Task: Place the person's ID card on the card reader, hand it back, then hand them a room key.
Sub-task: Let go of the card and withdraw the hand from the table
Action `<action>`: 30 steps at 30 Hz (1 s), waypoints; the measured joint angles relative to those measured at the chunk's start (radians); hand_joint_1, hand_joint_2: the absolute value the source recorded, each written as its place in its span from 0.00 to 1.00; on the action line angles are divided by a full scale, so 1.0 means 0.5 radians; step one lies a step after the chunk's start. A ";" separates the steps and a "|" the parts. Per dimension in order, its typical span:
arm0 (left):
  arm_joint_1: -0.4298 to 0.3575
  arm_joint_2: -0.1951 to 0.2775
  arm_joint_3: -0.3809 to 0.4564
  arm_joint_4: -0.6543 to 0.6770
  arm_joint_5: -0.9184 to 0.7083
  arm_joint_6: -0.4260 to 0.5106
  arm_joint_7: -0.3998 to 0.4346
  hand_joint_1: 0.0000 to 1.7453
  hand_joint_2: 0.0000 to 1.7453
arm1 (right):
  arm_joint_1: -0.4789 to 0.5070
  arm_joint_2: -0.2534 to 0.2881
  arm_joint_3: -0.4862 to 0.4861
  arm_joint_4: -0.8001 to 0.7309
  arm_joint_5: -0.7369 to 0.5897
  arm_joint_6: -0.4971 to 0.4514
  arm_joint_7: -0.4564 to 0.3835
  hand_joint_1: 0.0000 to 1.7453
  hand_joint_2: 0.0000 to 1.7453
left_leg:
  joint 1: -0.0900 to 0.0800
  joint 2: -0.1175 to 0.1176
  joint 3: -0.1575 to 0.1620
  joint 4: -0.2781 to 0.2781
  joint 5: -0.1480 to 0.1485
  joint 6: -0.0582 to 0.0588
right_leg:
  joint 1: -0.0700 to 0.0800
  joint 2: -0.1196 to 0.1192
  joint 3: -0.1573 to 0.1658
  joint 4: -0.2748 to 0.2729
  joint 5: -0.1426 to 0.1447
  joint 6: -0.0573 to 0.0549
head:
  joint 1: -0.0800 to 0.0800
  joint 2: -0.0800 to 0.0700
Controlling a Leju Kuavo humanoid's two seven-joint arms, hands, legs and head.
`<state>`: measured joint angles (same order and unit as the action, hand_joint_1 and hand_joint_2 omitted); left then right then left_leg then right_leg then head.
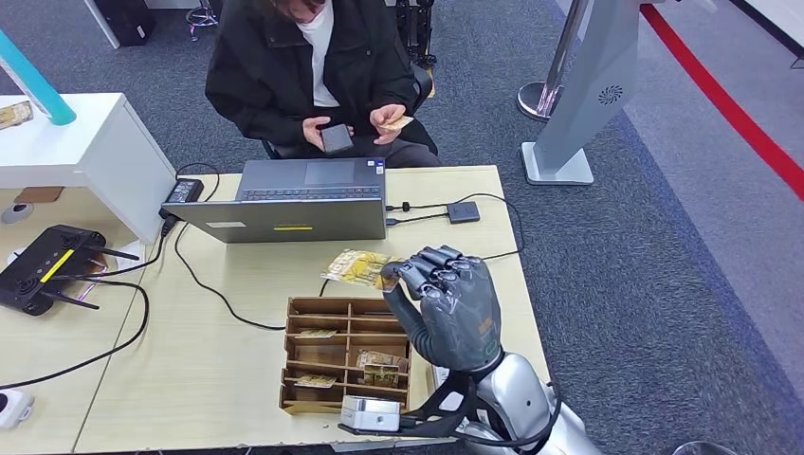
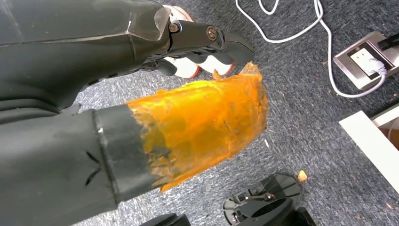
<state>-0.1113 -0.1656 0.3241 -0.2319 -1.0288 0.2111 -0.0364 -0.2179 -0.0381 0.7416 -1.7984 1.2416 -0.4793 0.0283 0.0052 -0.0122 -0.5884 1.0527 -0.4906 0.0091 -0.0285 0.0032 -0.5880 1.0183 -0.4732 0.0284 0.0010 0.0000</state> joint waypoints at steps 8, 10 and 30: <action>0.000 0.000 0.000 0.000 0.010 0.007 -0.008 0.00 0.00 | -0.001 -0.026 -0.037 -0.082 -0.021 -0.063 -0.015 1.00 1.00 | 0.000 0.000 0.000 0.000 0.000 0.000 | 0.000 0.000 0.000 0.000 0.000 0.000 | 0.000 0.000; 0.000 0.000 0.000 0.000 0.009 0.007 -0.008 0.00 0.00 | -0.005 -0.030 -0.049 -0.092 -0.029 -0.061 -0.015 1.00 1.00 | 0.000 0.000 0.000 0.000 0.000 0.000 | 0.000 0.000 0.000 0.000 0.000 0.000 | 0.000 0.000; -0.007 -0.001 -0.016 0.000 -0.024 0.001 0.007 0.00 0.00 | -0.214 -0.032 -0.150 0.019 -0.031 0.076 0.054 1.00 1.00 | 0.000 0.000 0.000 0.000 0.000 0.000 | 0.000 0.000 0.001 0.000 0.000 0.000 | 0.000 0.000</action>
<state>-0.1146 -0.1659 0.3160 -0.2319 -1.0409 0.2113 -0.0329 -0.3251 -0.0540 0.6665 -1.7890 1.2260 -0.4415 0.0551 0.0052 -0.0123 -0.5885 1.0528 -0.4905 0.0091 -0.0285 0.0032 -0.5877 1.0183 -0.4730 0.0285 0.0010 0.0000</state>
